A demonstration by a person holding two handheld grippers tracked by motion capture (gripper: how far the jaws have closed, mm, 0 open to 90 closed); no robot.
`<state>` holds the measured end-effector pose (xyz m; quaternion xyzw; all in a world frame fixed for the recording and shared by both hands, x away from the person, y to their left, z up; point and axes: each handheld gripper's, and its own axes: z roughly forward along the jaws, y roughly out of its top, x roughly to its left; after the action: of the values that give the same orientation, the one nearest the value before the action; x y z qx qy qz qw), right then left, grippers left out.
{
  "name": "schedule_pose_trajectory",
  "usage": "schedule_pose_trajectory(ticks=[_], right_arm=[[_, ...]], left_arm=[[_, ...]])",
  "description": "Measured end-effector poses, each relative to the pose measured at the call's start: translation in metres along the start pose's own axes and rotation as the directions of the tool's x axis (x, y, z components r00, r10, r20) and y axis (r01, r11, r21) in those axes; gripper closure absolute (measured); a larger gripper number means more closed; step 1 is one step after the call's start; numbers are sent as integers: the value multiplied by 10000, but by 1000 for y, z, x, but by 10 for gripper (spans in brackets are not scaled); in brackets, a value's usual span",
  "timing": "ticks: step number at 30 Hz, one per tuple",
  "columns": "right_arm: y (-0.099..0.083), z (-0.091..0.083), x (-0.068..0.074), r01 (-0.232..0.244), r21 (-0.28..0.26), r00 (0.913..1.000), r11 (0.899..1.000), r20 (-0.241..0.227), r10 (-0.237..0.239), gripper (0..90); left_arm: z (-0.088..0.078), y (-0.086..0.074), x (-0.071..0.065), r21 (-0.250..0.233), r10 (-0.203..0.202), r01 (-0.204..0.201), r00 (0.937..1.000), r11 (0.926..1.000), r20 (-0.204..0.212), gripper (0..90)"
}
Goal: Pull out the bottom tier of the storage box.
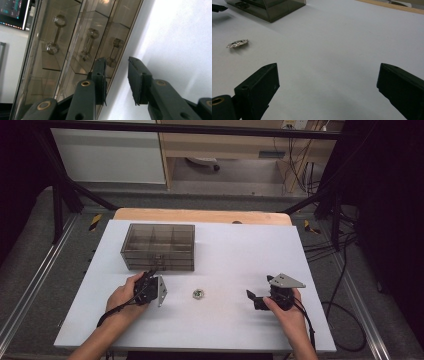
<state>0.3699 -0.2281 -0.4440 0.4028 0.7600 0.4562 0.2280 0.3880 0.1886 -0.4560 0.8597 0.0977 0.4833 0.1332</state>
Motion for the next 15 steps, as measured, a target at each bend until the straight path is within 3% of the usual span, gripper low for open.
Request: schedule_pose_trajectory(ticks=[3, 15], right_arm=[[0, 1, 0, 42, 4, 10000, 10000, 1, -42, 45], [0, 0, 0, 35, 10, 10000, 10000, 3, -35, 43]], left_arm=[[1, 2, -3, 41, 288, -288, 9995, 9996, -117, 691], [4, 2, -9, 124, 589, -585, 9978, 9982, -317, 710]])
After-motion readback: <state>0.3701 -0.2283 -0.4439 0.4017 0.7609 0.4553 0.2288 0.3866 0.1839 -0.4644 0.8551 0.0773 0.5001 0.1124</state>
